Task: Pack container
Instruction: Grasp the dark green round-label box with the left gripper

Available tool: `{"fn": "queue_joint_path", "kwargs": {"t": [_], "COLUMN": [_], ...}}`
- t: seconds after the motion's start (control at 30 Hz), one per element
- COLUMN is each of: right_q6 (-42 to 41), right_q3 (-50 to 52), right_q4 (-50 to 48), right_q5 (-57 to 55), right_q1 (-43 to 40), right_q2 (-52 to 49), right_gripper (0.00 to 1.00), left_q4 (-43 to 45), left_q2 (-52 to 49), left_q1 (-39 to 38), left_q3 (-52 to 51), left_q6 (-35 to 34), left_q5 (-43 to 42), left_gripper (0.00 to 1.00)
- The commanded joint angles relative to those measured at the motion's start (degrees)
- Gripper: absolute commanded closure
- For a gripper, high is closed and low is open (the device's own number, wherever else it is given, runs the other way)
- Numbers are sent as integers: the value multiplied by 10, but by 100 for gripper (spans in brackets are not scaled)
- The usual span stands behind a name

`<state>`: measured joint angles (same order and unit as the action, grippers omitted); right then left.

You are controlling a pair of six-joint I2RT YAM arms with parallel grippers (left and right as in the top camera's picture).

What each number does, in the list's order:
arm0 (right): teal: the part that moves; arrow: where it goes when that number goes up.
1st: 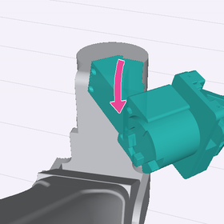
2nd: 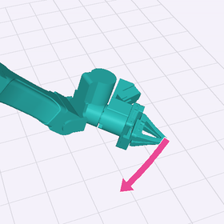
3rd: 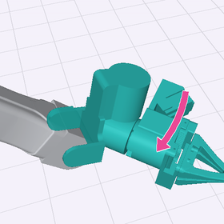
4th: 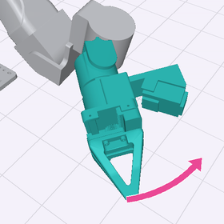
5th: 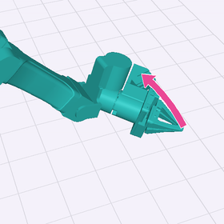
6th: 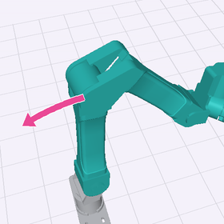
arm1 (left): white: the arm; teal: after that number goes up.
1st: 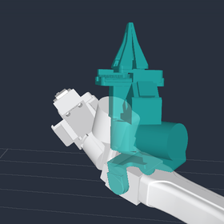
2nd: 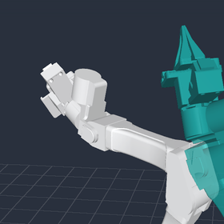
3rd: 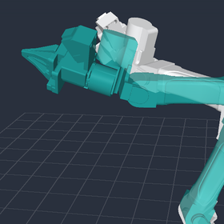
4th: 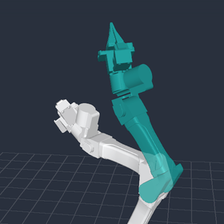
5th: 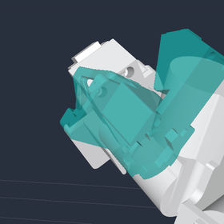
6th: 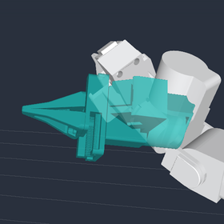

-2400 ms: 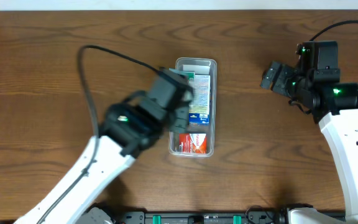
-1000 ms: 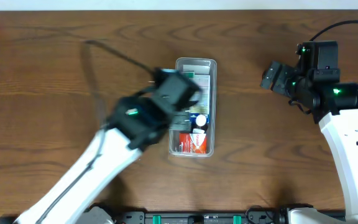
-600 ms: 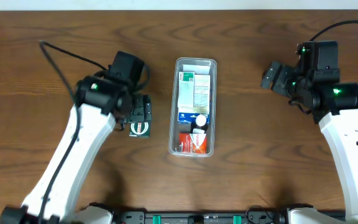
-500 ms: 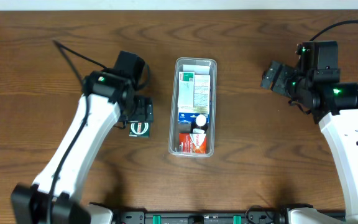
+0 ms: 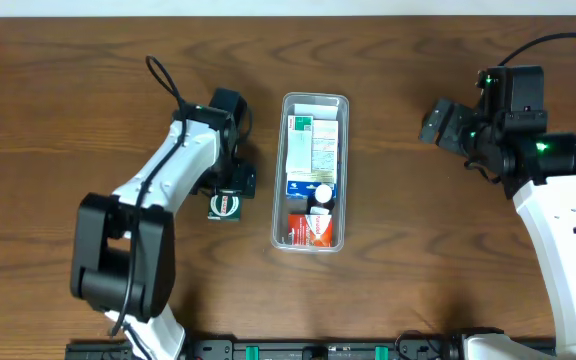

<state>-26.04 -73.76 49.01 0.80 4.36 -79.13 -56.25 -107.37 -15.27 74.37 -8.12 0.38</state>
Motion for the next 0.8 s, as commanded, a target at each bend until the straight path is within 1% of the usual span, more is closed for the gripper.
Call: {"fn": "queue_joint_path", "kwargs": {"t": [0.0, 0.13, 0.37, 0.57, 0.67, 0.77], "right_q6": [6, 6, 6, 6, 6, 6], "right_q3": [-4, -4, -4, -4, -4, -4], "right_q4": [1, 1, 1, 1, 1, 1], "right_q5": [-3, -3, -3, -3, -3, -3], "right_q1": [-2, -2, -2, -2, -2, -2], "right_q2": [0, 0, 0, 0, 0, 0], "right_gripper": [1, 1, 1, 1, 1, 1], "left_q4": [7, 25, 32, 31, 33, 32], "left_q2": [-19, -36, -46, -46, -46, -46], "left_q1": [12, 20, 20, 20, 20, 20], "left_q3": [-7, -18, -28, -34, -40, -41], "left_q6": [24, 30, 30, 43, 45, 45], "left_q5": [-9, -43, -54, -66, -67, -67], "left_gripper": [3, 5, 15, 16, 24, 39]}}
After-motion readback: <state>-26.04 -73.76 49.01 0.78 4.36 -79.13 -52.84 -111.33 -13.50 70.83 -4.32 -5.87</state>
